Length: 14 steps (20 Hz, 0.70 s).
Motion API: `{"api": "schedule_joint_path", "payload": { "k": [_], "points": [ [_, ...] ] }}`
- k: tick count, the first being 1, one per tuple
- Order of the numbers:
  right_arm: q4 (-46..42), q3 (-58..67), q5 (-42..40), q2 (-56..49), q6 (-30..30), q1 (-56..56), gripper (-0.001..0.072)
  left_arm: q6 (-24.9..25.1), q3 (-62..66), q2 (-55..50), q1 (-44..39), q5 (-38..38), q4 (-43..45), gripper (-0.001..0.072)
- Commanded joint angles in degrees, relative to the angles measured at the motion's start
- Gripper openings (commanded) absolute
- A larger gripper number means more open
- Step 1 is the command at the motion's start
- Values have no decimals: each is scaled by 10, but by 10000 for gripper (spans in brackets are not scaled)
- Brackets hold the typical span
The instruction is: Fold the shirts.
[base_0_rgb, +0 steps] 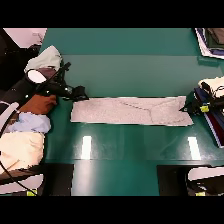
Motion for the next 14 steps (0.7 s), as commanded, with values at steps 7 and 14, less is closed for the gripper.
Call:
{"api": "schedule_joint_path", "payload": {
  "k": [7, 14],
  "points": [
    [9, 115, 109, 100, 110, 70, 9, -29, 239, -190, -156, -2, 0, 24],
    [14, 273, 115, 163, 224, 222, 8, -35, 335, -321, -260, 7, -1, 24]
  ]
}}
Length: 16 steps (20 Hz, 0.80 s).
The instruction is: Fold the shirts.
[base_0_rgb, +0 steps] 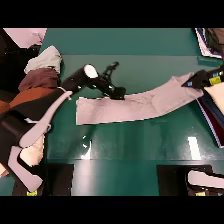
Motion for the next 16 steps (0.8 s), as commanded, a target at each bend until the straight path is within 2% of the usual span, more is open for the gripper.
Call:
{"api": "schedule_joint_path", "payload": {
  "k": [1, 4, 11, 16],
  "points": [
    [2, 76, 4, 17, 55, 80, 8, -5, 30, -52, -45, 19, -1, 24],
    [2, 104, -9, 17, 68, 144, 9, -16, 30, -63, -55, 57, -14, 24],
    [1, 106, -67, 17, 68, 244, 8, -16, 30, -67, -56, 84, -16, 24],
    [1, 105, -75, 16, 40, 275, 9, -14, 30, -49, -22, 42, 5, 23]
  ]
}}
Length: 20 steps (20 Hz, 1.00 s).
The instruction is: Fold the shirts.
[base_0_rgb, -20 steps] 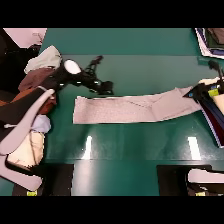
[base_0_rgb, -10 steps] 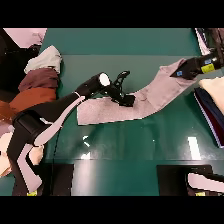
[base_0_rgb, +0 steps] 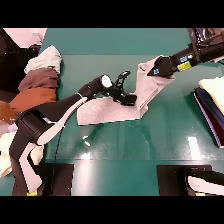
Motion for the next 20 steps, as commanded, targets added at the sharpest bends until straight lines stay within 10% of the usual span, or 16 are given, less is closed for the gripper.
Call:
{"api": "schedule_joint_path", "payload": {
  "k": [1, 8, 15, 18, 20],
  "points": [
    [0, 0, -11, -1, -19, 26, 8, 1, 1, 21, 31, -41, 41, 23],
    [1, 0, -45, -56, -45, 115, 9, 1, 1, 145, 146, -133, 194, 24],
    [1, 0, -283, -194, -75, 301, 23, 22, 1, 287, 292, -168, 213, 25],
    [1, 1, -350, -235, -78, 351, 652, 26, 1, 319, 326, -193, 213, 25],
    [-5, 10, -333, -235, -78, 352, 696, 28, 1, 331, 337, -205, 212, 25]
  ]
}}
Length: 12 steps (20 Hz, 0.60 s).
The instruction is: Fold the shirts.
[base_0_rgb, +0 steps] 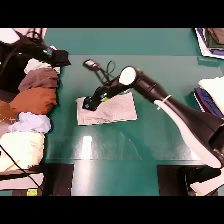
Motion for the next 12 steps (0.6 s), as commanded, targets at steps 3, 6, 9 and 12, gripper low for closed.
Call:
{"api": "schedule_joint_path", "payload": {
  "k": [3, 6, 9, 12],
  "points": [
    [-6, 47, 117, -22, 7, -19, 589, 13, 0, 31, 28, -45, -1, 25],
    [-5, -7, 216, 2, 26, -86, 588, 13, 0, 31, 28, -63, -1, 25],
    [-5, -138, 205, 67, 32, -159, 549, 13, 0, 31, 28, -66, -1, 24],
    [-5, -266, 145, 142, 33, -244, 549, 13, 0, 31, 28, -65, -1, 25]
  ]
}}
